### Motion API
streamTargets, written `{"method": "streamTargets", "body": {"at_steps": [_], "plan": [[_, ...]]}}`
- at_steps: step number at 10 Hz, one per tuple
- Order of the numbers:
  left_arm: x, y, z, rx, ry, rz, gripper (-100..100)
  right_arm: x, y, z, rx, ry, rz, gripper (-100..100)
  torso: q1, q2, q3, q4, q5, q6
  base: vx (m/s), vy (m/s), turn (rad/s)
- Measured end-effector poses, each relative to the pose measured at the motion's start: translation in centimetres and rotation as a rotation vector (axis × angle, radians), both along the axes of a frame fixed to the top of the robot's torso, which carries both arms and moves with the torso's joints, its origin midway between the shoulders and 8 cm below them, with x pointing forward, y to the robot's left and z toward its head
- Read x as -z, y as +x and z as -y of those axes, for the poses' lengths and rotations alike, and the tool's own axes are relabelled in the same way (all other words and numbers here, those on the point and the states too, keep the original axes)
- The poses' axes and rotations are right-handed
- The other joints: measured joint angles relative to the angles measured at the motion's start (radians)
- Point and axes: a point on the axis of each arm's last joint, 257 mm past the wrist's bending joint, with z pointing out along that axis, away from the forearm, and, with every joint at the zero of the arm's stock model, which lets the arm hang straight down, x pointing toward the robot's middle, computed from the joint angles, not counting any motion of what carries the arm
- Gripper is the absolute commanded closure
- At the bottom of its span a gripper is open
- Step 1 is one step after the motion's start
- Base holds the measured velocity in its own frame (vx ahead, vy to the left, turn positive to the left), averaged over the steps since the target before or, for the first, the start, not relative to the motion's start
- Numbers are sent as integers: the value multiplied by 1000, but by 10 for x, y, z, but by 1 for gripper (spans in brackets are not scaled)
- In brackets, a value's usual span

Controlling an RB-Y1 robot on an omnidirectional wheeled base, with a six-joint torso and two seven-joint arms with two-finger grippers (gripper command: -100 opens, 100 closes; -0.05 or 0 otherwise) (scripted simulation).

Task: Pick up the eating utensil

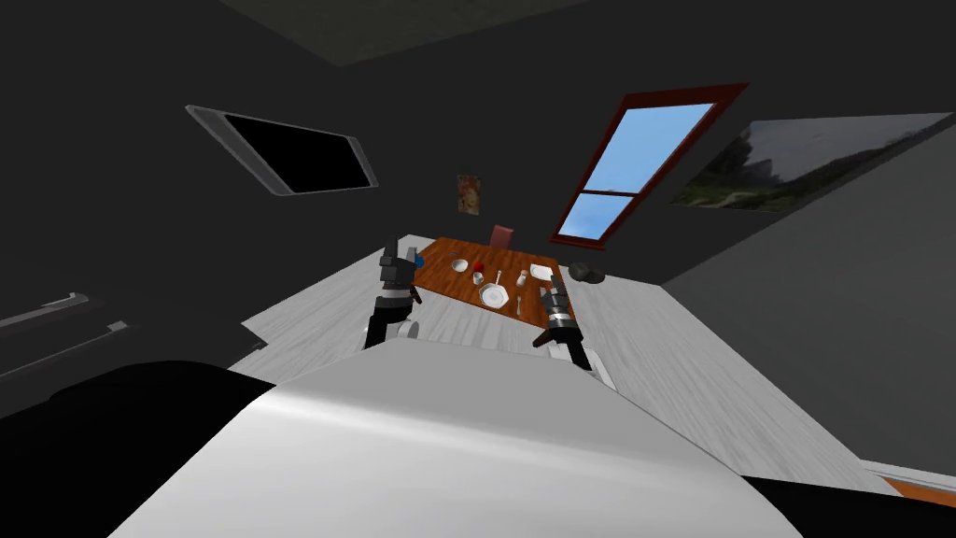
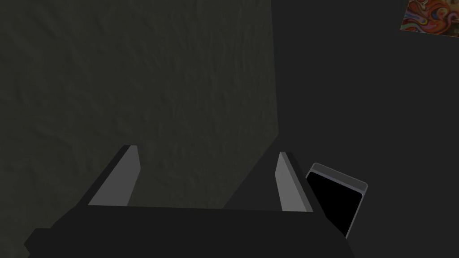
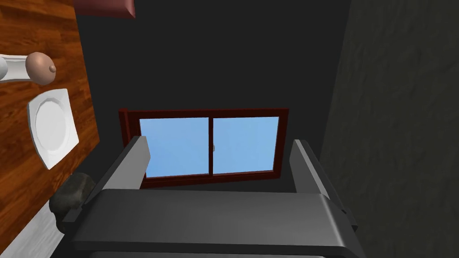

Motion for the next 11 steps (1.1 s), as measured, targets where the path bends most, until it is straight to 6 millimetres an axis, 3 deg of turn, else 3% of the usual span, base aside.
{"method": "streamTargets", "body": {"at_steps": [7,11], "plan": [[0,0,0,0,0,0,0,100,14,44,106,-67,-266,-100,0,0,0,0,0,-1,-86,-89,253],[0,0,0,0,0,0,0,163,6,73,184,-104,-431,-100,1,-4,-2,-1,0,0,-43,-54,238]]}}
